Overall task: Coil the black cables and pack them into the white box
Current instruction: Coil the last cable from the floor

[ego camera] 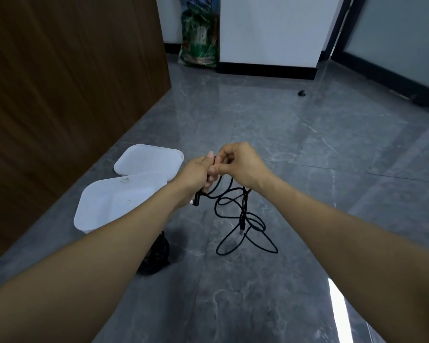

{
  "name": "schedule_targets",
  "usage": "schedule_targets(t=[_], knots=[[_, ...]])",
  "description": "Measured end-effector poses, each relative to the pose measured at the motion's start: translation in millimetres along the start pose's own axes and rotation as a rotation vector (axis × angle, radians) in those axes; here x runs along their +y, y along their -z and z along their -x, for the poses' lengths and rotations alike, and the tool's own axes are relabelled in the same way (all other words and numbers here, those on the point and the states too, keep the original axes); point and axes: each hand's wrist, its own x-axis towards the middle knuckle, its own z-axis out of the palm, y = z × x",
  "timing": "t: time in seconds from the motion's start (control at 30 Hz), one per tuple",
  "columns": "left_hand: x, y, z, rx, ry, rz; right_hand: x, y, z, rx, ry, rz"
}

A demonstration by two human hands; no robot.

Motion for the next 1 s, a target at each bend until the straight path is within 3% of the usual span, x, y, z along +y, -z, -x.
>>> schedule_targets(t=[0.1, 0.23, 0.3, 0.5, 0.77, 0.87, 1.0], knots=[[1, 3, 1, -0.121, 0.111, 0.05, 4, 2, -1, 0.002, -0.007, 0.031], [-1, 10, 5, -0.253, 0.211, -0.048, 18, 9, 1, -0.074, -0.05, -0.016], [-1, 12, 6, -0.258, 0.219, -0.053, 27, 14, 2, -0.093, -0.078, -0.04], [0, 16, 2, -0.043, 0.138, 0.005, 45, 25, 10, -0.138, -0.082, 0.218], [0, 20, -1, 0.135, 0.097, 0.131, 68, 35, 22, -0.374, -0.256, 0.653], [-1, 23, -2, 0.187, 0.108, 0.112, 69, 40, 24, -0.283, -0.31, 0.615], [-4, 24, -5, 0.263, 0.158, 0.108, 71, 44, 23, -0.055, -0.421, 0.262]])
